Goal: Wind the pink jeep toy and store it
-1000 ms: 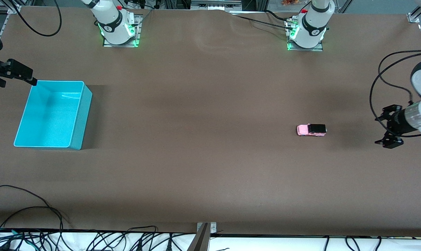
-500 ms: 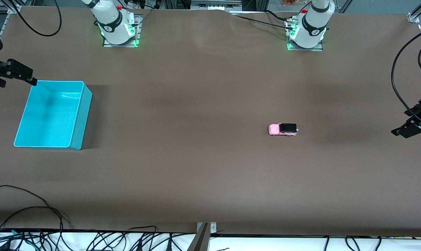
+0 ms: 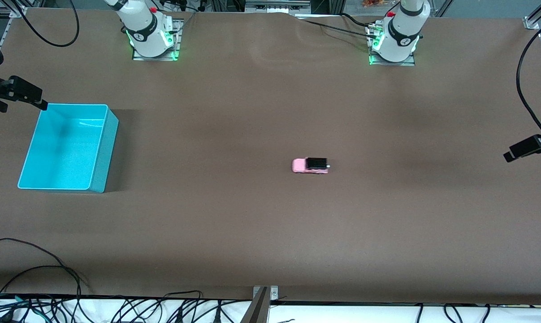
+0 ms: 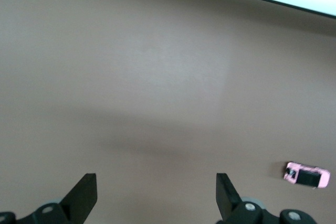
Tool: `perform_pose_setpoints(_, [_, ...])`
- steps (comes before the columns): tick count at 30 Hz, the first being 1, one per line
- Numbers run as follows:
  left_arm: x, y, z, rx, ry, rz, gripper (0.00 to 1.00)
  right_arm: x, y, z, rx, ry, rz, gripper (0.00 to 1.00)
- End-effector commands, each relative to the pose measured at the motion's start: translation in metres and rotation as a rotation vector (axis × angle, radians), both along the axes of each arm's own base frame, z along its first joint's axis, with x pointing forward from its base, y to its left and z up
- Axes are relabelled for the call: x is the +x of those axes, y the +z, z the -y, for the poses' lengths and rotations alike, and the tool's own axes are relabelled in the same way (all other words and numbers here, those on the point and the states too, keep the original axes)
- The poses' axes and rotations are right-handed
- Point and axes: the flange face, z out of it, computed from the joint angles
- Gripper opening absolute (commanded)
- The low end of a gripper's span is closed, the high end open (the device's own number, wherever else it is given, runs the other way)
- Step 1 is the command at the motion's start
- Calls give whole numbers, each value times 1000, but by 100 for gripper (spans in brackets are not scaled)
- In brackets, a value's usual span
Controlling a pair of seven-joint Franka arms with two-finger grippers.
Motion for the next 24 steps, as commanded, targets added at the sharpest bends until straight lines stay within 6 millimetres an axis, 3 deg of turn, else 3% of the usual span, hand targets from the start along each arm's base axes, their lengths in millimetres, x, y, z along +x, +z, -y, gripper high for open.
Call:
perform_pose_setpoints(1, [-6, 23, 18, 14, -92, 13, 100, 3, 6, 1, 19, -2, 7, 100])
perform_pose_setpoints(3, [-12, 33, 23, 11, -101, 28, 100, 3, 6, 1, 19, -2, 7, 100])
perform_pose_setpoints(10, [-14, 20, 38, 18, -129, -3, 100, 3, 5, 0, 17, -3, 6, 100])
perform_pose_setpoints(15, [-19, 8, 49, 119, -170, -41, 100, 3, 5, -1, 17, -2, 4, 100])
perform_pose_setpoints(24, [-34, 4, 32, 58, -128, -30, 100, 3, 5, -2, 17, -2, 4, 100])
